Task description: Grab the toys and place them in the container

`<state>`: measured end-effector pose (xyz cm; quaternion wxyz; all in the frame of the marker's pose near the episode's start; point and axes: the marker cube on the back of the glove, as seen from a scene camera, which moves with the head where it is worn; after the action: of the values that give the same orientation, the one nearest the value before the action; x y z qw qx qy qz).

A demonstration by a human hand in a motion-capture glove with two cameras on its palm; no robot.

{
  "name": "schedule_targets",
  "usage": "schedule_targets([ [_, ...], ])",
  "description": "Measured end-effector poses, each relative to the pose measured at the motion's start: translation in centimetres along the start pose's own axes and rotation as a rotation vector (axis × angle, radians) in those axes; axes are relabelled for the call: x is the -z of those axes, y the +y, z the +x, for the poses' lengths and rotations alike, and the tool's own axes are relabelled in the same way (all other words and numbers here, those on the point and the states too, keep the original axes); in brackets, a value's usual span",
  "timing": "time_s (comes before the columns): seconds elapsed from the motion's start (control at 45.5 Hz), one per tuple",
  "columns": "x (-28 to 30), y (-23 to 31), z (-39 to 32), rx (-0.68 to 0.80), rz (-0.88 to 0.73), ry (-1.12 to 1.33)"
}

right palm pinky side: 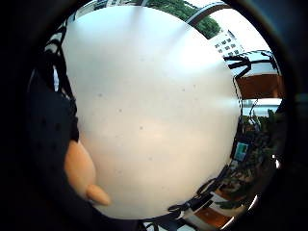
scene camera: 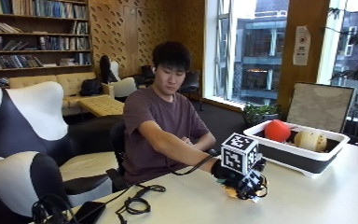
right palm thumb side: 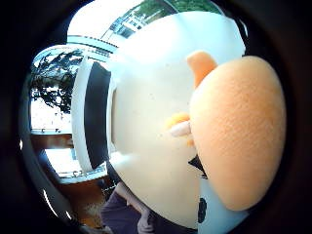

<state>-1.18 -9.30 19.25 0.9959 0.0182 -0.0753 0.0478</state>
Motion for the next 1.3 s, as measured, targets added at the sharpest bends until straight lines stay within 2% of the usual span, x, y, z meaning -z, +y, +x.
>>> schedule_targets([
  [0.154,3.1,-0.7,-1.0,-0.016,-0.077,0.001],
  [0.439,15.3,-1.0,-6.6,0.008,0.041,0.095],
  [0.659,21.3,-0.9,-16.1,0.153,0.114,0.135],
  [0.725,21.7,-0.9,-19.6,0.187,0.121,0.144],
  [0.813,21.3,-0.7,-23.5,0.304,0.123,0.215],
  [0.945,19.7,-0.1,-29.3,0.369,0.099,0.196],
  [1.033,17.5,-0.4,-31.5,0.303,0.089,0.281],
  [1.143,15.1,0.6,-35.1,0.450,0.027,0.163],
  [1.296,12.3,0.5,-37.8,0.442,0.020,0.175],
])
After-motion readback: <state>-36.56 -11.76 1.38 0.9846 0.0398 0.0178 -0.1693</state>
